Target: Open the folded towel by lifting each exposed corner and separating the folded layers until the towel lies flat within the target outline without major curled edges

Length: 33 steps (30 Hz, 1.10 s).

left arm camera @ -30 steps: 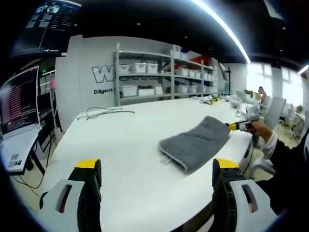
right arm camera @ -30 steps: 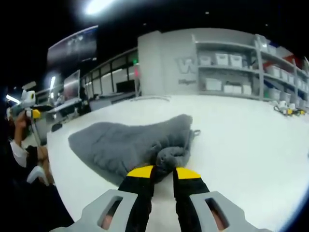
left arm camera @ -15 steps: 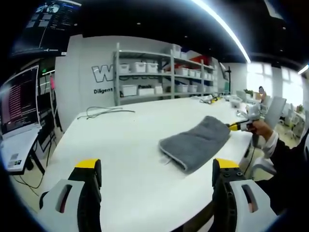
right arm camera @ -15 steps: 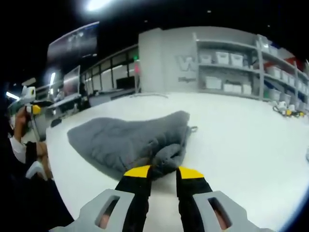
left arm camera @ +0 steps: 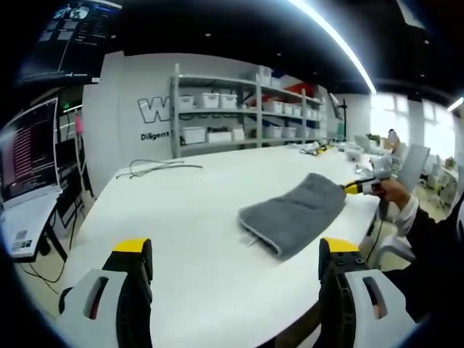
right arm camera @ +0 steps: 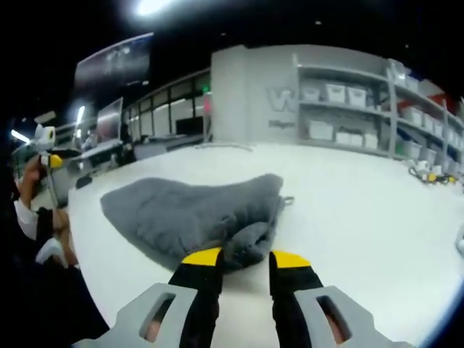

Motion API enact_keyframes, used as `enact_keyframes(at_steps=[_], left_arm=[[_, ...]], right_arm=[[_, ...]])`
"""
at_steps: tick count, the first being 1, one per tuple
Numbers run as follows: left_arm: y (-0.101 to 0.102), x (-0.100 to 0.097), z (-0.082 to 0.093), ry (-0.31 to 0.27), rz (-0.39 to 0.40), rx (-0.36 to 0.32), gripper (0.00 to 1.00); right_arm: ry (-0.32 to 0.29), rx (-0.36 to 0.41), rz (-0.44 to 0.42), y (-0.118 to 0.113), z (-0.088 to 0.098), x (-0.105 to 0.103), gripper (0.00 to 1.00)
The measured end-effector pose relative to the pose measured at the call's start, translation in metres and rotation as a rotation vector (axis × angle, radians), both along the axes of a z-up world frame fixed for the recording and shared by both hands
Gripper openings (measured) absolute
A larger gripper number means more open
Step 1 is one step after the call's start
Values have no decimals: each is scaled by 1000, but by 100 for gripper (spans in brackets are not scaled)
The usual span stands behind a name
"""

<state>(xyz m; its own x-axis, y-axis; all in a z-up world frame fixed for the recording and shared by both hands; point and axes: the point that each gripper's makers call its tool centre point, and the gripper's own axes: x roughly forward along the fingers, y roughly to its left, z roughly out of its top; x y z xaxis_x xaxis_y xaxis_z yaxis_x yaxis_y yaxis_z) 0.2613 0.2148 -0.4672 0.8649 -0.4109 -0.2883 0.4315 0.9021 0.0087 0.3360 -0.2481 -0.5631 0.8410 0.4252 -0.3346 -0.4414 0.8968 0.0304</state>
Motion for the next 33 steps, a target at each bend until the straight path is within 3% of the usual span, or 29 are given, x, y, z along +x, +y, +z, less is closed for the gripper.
enact_keyframes(at_steps=[6,16,33], left_arm=[[-1,1,0,1,-2,0,94],[-1,1,-1,2,-1,2,94],[0,1,-2,7,-2,1,94]], right_arm=[[-47,-14,-4,1,7,3,22],[-46,-23,-5,1,4,5,21],[-43,-29,2,-3,1,8,10]])
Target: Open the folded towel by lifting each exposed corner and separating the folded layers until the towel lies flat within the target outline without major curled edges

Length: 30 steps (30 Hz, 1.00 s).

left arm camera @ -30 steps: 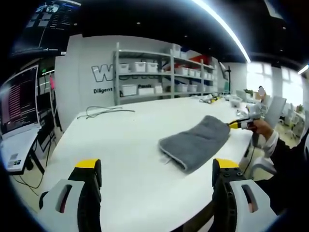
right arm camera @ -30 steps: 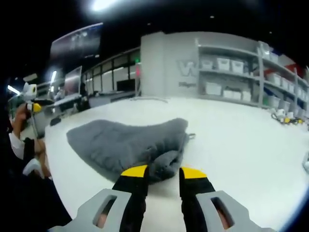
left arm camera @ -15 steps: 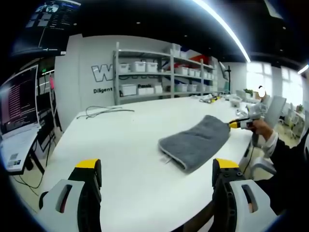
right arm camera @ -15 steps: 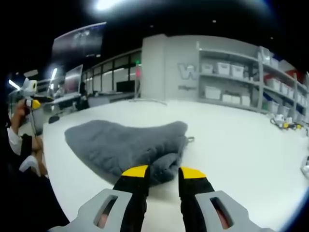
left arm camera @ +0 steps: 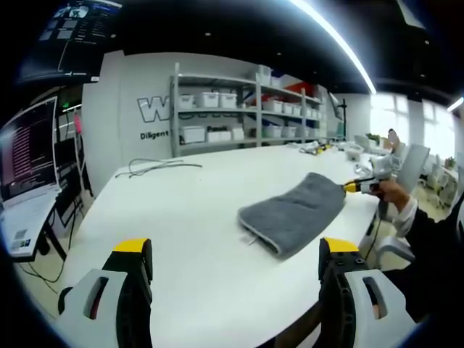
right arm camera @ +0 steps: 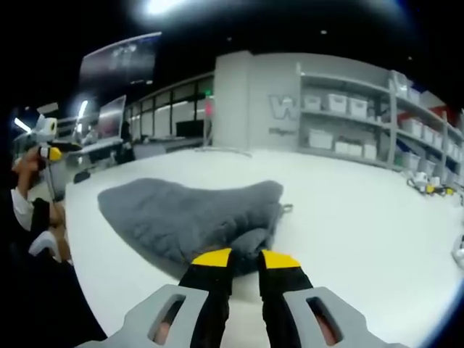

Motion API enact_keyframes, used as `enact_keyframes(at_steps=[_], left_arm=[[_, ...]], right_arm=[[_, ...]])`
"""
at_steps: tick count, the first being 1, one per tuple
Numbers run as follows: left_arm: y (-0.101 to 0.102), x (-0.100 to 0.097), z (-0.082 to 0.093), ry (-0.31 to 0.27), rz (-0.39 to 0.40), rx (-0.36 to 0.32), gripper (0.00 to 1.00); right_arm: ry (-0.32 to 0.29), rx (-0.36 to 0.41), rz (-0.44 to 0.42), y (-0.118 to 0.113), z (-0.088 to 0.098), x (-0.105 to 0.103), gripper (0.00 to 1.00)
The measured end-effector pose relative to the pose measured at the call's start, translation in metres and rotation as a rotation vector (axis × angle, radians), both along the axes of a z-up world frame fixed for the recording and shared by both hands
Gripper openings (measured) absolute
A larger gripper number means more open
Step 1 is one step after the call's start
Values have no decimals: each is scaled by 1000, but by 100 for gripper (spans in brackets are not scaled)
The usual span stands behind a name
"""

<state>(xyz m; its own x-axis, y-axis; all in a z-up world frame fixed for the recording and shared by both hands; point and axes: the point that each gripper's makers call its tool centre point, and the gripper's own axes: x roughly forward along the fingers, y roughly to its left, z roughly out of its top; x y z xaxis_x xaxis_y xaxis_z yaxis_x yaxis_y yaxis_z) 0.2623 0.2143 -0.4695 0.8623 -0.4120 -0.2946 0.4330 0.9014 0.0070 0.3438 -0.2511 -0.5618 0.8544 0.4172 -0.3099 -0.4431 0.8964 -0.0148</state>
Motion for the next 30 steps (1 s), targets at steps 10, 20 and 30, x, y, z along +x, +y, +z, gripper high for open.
enact_keyframes(at_steps=[10,20,30], left_arm=[[0,0,0,0,0,0,94],[0,0,0,0,0,2,94],[0,1,-1,3,0,4,93]], right_arm=[[11,7,1,-3,-1,0,6],[32,19,6,-8,-1,-2,5],[66,17,22,-10,-8,-6,5]])
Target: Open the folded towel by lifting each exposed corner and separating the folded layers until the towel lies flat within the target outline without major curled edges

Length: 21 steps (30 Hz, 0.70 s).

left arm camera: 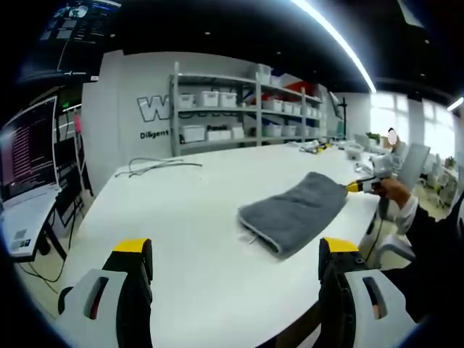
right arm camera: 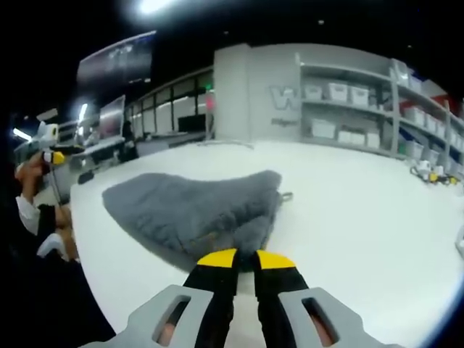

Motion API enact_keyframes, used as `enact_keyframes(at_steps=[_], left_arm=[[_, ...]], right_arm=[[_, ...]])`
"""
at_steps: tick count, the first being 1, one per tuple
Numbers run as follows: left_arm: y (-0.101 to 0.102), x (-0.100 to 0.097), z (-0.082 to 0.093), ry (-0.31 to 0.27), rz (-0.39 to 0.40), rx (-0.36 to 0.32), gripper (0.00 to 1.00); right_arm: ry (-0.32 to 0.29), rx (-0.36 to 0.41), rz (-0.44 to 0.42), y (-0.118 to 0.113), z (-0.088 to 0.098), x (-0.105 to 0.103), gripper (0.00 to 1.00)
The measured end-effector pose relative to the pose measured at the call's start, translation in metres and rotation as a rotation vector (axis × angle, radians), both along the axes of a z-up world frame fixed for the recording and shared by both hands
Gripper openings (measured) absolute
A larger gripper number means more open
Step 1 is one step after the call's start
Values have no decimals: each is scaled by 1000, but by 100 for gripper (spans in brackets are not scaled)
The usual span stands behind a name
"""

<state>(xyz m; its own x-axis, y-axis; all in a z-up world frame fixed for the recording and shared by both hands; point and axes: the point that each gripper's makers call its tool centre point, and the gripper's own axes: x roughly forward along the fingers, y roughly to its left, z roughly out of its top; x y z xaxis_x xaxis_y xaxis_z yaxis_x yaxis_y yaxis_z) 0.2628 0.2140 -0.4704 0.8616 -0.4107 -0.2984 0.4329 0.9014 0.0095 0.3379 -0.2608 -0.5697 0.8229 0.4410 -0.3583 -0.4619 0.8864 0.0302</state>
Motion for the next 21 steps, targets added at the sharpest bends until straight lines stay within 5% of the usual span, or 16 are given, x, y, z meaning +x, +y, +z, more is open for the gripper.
enact_keyframes(at_steps=[21], left_arm=[[0,1,-1,2,0,2,94]], right_arm=[[64,-4,14,-1,-13,-7,3]])
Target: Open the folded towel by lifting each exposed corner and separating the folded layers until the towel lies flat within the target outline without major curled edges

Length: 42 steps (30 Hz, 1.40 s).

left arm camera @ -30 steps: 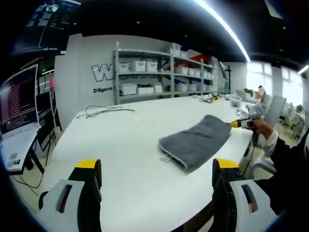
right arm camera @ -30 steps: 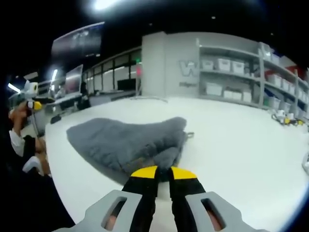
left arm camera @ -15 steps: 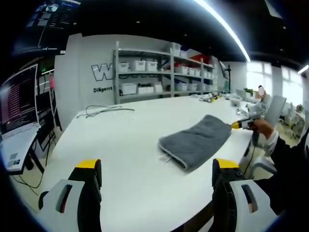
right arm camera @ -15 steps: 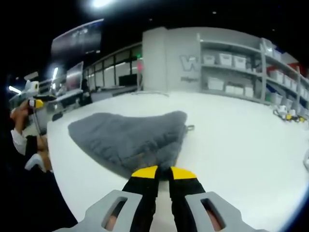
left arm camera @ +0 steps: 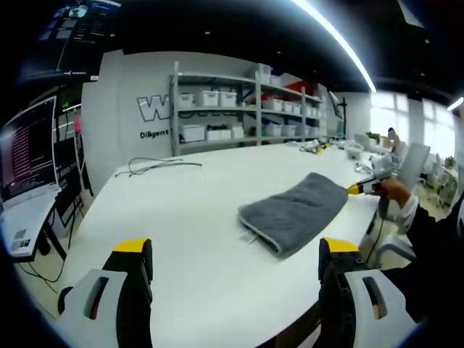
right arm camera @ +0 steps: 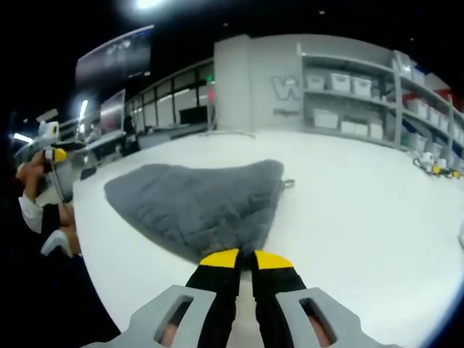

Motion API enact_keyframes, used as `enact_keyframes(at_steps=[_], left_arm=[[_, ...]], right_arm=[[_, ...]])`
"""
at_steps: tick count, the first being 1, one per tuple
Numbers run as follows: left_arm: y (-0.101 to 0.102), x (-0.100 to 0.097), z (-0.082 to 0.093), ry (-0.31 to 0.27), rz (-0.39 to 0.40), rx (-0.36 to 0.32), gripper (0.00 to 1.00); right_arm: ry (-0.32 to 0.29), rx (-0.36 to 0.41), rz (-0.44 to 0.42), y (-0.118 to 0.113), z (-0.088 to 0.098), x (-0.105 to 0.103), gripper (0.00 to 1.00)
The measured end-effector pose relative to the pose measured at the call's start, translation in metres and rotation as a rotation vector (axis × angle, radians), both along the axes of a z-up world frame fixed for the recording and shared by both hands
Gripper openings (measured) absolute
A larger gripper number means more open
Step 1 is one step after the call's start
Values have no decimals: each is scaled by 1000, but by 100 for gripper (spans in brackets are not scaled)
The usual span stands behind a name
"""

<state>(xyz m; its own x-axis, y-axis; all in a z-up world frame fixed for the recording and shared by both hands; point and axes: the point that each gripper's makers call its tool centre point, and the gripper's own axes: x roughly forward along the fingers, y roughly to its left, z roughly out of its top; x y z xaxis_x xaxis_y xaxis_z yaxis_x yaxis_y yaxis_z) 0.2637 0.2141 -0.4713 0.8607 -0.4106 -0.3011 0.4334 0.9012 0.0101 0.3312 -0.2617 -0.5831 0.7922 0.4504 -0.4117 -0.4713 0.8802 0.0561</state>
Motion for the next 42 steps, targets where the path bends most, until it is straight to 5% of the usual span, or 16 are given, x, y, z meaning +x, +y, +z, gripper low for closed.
enact_keyframes(at_steps=[32,42], left_arm=[[-1,1,-4,10,-1,8,93],[-2,4,6,-22,13,-58,92]], right_arm=[[62,19,5,4,-11,-8,2],[64,15,5,3,-12,-7,3]])
